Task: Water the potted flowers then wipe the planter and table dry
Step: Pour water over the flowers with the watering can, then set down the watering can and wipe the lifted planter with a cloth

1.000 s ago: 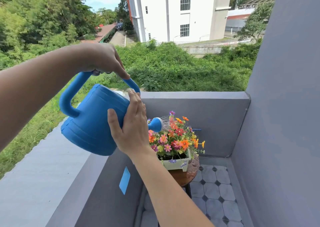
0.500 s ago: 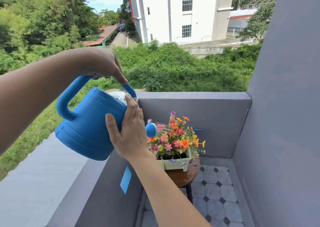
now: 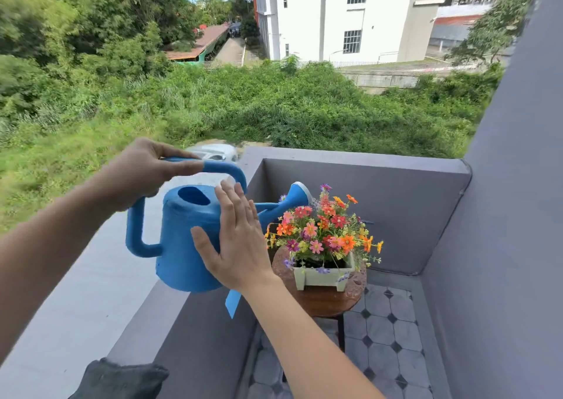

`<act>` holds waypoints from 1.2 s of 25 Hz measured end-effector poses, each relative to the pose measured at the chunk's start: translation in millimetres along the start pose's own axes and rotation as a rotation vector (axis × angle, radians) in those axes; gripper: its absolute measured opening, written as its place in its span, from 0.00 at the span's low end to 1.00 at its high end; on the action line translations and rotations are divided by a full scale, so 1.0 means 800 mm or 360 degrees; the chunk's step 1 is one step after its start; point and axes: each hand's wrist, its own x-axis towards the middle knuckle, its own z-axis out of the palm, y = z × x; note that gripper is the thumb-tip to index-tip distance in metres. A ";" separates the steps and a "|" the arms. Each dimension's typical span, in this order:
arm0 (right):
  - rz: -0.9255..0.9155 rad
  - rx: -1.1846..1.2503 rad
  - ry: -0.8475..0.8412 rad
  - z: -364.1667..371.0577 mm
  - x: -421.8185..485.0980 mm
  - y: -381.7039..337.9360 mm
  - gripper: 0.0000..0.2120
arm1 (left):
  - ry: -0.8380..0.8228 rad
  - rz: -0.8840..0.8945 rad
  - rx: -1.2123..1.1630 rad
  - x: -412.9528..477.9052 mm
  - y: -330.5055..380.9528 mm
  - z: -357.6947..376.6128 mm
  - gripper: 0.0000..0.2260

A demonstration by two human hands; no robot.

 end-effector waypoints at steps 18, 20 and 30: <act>0.0421 0.0122 -0.0643 0.182 -0.010 0.048 0.29 | 0.1128 -0.0264 -0.0156 -0.073 -0.218 0.073 0.13; 0.0430 0.0091 -0.0753 0.197 -0.008 0.052 0.29 | 0.1192 -0.0314 -0.0098 -0.074 -0.231 0.080 0.13; 0.0251 -0.0084 -0.0977 0.207 -0.010 0.081 0.30 | 0.1194 -0.0519 -0.0148 -0.083 -0.256 0.108 0.14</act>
